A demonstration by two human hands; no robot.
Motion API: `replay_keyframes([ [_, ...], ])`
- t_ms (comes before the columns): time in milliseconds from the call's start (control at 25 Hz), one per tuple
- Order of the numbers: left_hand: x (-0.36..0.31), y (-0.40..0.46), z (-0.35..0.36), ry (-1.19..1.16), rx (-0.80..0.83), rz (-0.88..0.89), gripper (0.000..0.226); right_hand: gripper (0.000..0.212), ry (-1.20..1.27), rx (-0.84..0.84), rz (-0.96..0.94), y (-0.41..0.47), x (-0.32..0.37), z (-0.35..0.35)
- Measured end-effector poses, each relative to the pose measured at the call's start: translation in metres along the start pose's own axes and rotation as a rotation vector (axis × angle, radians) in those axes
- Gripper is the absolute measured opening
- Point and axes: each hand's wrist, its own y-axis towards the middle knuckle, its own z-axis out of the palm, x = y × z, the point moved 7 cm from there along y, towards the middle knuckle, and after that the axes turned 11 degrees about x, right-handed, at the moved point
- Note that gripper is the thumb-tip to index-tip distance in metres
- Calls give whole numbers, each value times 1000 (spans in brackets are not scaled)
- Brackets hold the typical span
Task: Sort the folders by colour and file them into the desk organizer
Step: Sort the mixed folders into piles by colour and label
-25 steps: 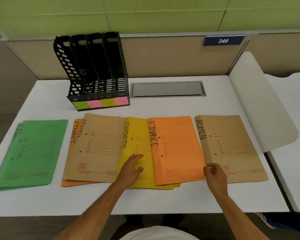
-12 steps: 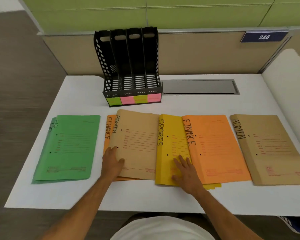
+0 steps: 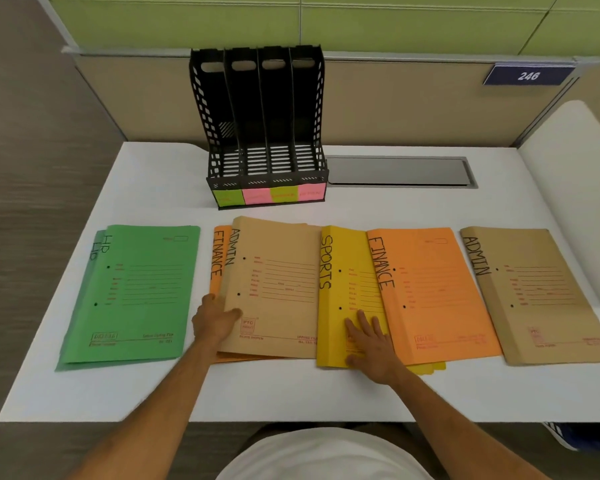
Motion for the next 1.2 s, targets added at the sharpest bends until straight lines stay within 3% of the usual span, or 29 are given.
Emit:
replay_keyframes([
  [80,0,2,-6,-301,69,-9,49,90,12,13,-12,0,0,-2],
  [240,-27,-7,-28,-226,53,150,21,84,118,22,-59,-1,-4,-7],
  [440,-69,-39,-65,-137,-183,318,15,65,317,6,-104,-5,-13,-19],
  [600,-99,-75,-76,-315,-255,391,18,58,598,-34,-138,-20,-16,-42],
  [680,-114,-90,-53,-438,-190,404,18,54,886,-24,-196,-34,-16,-60],
  [800,-137,-108,11,-609,-58,410,23,43,1196,125,-323,-58,-23,-82],
  [1000,-171,-130,122,-744,75,367,19,51,1663,235,-512,-97,-69,-99],
  [1200,-206,-148,218,-762,129,377,20,49,1774,186,-552,-124,-118,-110],
])
